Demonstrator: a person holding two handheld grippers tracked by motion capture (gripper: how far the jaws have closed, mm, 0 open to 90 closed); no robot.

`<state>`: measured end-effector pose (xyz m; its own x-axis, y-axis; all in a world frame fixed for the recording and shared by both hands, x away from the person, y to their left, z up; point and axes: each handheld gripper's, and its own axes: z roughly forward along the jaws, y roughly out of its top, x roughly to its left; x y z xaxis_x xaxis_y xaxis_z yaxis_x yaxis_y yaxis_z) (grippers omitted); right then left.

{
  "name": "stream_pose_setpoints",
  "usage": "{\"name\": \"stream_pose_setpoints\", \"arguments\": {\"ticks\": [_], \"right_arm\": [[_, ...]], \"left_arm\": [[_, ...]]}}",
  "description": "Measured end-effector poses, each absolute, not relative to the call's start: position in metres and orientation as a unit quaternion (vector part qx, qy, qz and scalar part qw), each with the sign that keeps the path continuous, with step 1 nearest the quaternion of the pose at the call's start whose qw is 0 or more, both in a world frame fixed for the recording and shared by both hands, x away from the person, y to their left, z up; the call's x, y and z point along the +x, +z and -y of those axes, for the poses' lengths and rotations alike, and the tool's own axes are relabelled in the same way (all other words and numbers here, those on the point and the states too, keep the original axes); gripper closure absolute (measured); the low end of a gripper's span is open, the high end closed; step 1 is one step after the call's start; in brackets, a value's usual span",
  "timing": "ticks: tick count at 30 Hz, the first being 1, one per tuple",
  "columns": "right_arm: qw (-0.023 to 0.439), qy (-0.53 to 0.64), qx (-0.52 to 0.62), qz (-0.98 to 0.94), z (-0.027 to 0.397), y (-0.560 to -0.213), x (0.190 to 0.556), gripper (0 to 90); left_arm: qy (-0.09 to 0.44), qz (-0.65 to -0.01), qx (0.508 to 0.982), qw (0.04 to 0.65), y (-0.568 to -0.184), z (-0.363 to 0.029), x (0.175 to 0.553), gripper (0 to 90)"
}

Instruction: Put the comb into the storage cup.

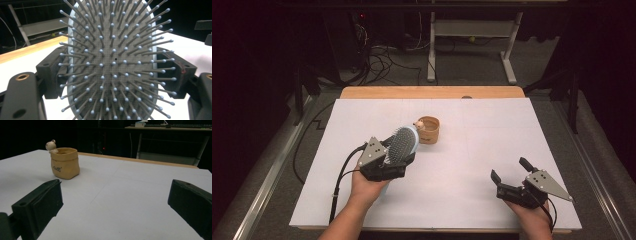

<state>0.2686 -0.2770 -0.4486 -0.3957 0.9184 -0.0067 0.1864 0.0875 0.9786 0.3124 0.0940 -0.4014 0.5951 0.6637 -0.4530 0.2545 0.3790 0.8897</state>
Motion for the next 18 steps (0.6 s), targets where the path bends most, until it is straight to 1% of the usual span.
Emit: {"name": "stream_pose_setpoints", "arguments": {"ticks": [18], "right_arm": [[0.345,0.523,0.425,-0.653,0.276,-0.450,0.270,0.4]], "left_arm": [[0.124,-0.402,0.543,0.726,-0.394,-0.068,0.317,20.8]]}}
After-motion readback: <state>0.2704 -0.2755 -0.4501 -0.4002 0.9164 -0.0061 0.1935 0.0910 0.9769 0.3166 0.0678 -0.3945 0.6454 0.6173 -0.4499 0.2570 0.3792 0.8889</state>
